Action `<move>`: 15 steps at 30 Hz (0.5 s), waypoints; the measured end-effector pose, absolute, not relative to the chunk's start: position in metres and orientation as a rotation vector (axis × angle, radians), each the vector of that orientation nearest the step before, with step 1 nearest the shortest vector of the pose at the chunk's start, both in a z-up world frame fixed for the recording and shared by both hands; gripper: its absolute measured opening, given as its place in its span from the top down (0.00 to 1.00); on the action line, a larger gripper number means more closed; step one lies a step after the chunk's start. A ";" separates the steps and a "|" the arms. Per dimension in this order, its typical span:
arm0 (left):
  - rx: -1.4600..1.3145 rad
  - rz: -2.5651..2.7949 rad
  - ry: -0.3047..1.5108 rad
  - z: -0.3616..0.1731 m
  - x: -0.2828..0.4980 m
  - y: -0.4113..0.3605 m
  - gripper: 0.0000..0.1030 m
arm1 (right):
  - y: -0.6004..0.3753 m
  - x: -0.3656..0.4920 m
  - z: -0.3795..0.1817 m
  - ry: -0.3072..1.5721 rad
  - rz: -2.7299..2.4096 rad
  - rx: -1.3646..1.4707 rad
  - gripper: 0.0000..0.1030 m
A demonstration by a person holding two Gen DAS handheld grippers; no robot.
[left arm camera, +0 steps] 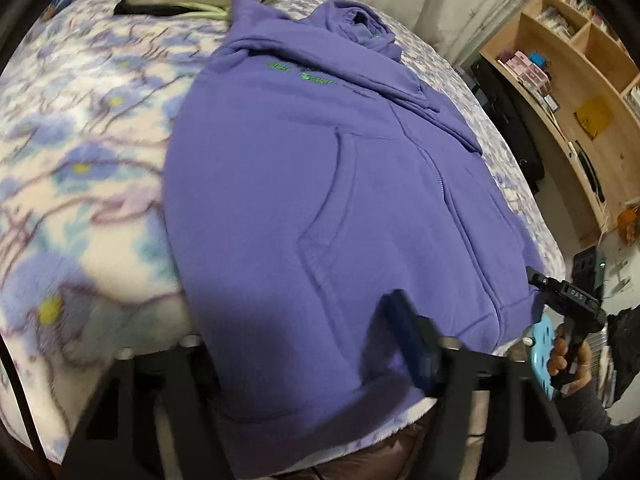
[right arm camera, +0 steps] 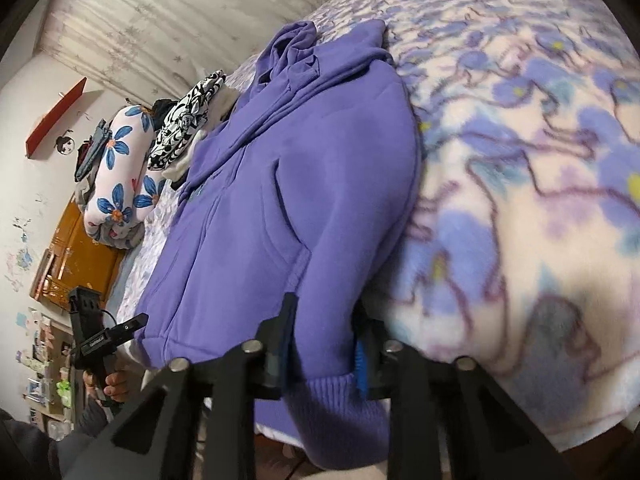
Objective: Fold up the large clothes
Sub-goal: 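Grasp the ribbed hem with both tools, one at each side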
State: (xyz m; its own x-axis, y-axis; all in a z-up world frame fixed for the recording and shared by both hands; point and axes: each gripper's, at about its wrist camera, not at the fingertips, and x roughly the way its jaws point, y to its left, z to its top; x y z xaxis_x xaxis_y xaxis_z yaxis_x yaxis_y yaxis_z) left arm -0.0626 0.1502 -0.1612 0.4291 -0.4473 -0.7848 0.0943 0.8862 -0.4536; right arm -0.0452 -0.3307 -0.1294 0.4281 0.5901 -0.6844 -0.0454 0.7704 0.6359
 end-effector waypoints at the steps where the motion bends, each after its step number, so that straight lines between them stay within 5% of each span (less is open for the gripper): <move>1: -0.377 -0.354 1.080 -0.160 -0.062 0.149 0.78 | -0.328 -0.045 -0.125 1.060 0.421 0.568 0.83; 3: -0.411 -0.346 1.077 -0.153 -0.059 0.148 0.87 | -0.324 -0.046 -0.113 1.040 0.440 0.544 0.85; 15: -0.334 -0.308 0.980 -0.089 -0.104 0.148 0.88 | -0.302 -0.083 -0.030 0.944 0.589 0.384 0.87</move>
State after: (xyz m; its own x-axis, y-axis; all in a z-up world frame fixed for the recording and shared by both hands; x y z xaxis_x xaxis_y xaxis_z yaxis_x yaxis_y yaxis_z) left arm -0.1036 0.1478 -0.0885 0.5213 -0.4000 -0.7538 0.1034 0.9065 -0.4094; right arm -0.0827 -0.3021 -0.0302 0.4498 0.6230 -0.6400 -0.3008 0.7804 0.5482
